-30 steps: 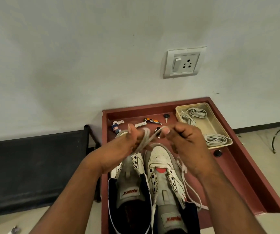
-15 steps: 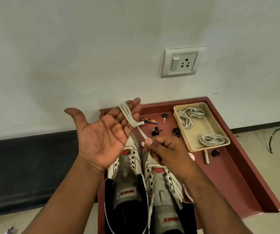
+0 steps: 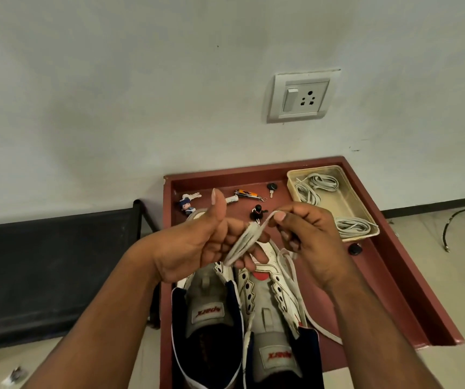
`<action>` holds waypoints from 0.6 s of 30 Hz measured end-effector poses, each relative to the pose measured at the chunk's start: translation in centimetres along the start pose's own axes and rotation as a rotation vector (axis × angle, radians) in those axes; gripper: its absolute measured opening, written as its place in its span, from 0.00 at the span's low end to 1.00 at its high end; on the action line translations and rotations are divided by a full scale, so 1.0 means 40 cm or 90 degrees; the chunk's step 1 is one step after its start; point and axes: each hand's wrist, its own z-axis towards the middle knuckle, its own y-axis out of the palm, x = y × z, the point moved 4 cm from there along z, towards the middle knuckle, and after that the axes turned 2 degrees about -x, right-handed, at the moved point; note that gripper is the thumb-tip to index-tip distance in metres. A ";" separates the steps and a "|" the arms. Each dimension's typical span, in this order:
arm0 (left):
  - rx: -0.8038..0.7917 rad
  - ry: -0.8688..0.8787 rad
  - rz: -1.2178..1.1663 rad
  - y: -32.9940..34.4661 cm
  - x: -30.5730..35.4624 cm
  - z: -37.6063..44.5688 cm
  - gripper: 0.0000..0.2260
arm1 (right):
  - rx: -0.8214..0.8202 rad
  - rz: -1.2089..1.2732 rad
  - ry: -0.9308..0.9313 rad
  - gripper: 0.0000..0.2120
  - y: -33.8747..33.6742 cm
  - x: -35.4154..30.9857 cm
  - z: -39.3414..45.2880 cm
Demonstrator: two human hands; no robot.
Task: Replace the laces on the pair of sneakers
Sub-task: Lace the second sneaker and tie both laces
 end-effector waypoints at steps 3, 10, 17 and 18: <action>-0.063 0.023 -0.083 0.014 0.012 -0.004 0.54 | 0.003 0.045 0.021 0.09 -0.002 0.015 0.001; -0.079 0.298 -0.519 0.010 0.046 0.006 0.55 | -0.117 0.035 0.084 0.15 0.062 0.057 -0.004; 0.352 0.212 -0.193 -0.084 0.007 0.009 0.55 | -0.155 -0.005 0.022 0.09 0.064 0.023 -0.010; 0.357 0.163 -0.074 -0.077 -0.002 0.012 0.49 | -0.146 -0.006 0.011 0.09 0.060 0.017 -0.007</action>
